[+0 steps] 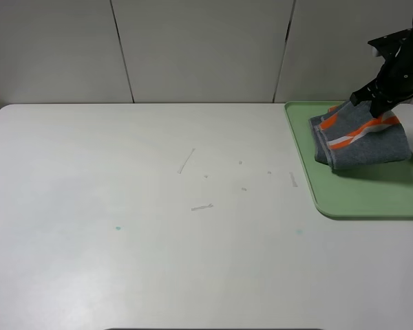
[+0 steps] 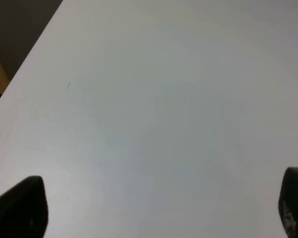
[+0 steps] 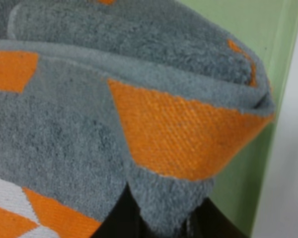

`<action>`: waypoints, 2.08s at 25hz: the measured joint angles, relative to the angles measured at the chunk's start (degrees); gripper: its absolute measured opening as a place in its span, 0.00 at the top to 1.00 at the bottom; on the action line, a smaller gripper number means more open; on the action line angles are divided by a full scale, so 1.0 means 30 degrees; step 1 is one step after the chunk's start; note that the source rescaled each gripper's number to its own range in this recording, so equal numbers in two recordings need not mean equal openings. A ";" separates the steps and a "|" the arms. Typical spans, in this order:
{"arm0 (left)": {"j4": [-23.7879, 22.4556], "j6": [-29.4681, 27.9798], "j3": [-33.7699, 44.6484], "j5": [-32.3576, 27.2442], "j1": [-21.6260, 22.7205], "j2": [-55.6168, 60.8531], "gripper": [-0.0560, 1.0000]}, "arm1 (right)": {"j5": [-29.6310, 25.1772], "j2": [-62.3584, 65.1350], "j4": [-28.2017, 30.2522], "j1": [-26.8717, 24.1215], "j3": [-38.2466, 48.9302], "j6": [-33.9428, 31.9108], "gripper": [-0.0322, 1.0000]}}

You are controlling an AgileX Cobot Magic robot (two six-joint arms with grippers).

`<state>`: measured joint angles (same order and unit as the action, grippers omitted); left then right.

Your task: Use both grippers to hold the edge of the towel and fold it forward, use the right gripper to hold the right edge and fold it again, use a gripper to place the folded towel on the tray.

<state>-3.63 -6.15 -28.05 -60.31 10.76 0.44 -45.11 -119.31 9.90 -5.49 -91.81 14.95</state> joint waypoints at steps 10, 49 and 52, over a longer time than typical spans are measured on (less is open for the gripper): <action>0.0000 0.0000 0.0000 0.0000 0.0000 0.0000 0.07 | 0.0466 0.0000 0.0058 0.0000 0.0000 -0.0528 0.11; 0.0000 0.0000 0.0000 0.0000 0.0000 0.0000 0.07 | -0.8069 1.0183 -0.5587 0.0000 0.4867 -0.1510 0.00; 0.0000 0.0000 0.0000 0.0000 0.0000 0.0000 0.07 | -0.8104 1.2417 -0.5815 0.0000 0.6483 -0.1565 0.00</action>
<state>-3.63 -6.15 -28.05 -60.31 10.76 0.44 -69.42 -82.06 -7.55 -5.49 -72.36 10.26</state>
